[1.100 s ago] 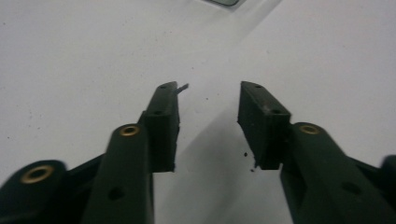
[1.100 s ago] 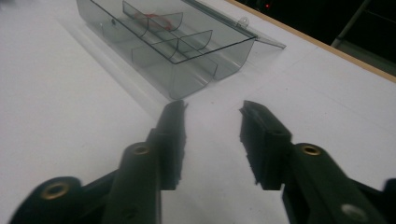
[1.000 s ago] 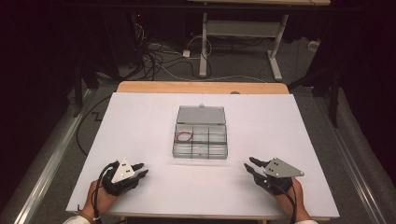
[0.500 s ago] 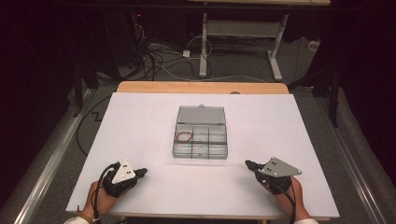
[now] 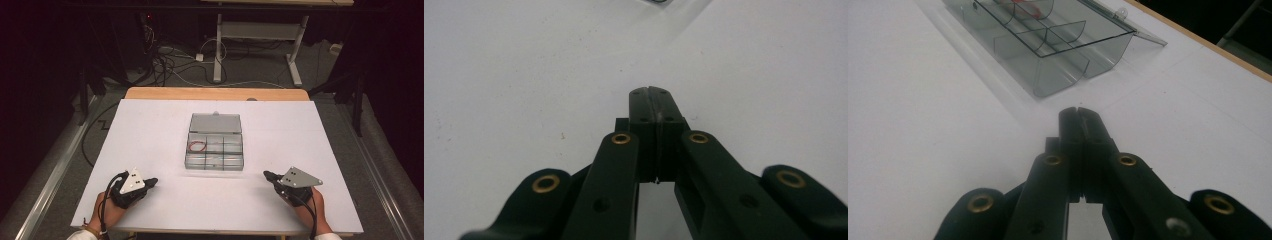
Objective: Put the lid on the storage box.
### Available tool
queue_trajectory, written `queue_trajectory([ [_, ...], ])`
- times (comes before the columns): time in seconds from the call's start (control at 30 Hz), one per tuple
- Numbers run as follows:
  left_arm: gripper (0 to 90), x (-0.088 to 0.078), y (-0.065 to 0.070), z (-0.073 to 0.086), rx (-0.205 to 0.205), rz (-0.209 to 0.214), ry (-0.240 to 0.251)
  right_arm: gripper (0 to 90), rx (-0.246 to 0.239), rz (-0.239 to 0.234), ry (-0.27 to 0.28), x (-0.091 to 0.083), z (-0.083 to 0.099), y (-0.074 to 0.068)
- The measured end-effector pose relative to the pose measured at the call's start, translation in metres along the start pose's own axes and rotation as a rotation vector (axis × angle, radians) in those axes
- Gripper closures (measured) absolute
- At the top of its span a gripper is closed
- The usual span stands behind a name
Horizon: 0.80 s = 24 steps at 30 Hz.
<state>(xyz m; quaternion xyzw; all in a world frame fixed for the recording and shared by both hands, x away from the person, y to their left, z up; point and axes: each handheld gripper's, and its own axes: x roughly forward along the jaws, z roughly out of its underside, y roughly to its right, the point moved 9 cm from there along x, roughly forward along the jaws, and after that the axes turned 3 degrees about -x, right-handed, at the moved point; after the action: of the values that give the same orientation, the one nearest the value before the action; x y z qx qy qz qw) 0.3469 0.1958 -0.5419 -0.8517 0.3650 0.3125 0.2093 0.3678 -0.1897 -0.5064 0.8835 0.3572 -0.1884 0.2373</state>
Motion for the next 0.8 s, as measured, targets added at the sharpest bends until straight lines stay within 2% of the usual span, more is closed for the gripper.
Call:
queue_trajectory([
  [0.27, 87.0, 0.006, -0.006, -0.01, 0.009, 0.004, 0.004, 90.0, 0.004, 0.012, -0.008, -0.001, 0.001, 0.005],
  [0.5, 87.0, 0.008, -0.018, -0.021, -0.02, -0.003, 0.021, 90.0, -0.008, 0.02, -0.018, 0.003, -0.003, 0.009],
  [0.8, 86.9, 0.02, -0.04, -0.042, -0.02, -0.01, 0.017, 90.0, -0.011, 0.064, -0.035, 0.019, -0.008, 0.039],
])
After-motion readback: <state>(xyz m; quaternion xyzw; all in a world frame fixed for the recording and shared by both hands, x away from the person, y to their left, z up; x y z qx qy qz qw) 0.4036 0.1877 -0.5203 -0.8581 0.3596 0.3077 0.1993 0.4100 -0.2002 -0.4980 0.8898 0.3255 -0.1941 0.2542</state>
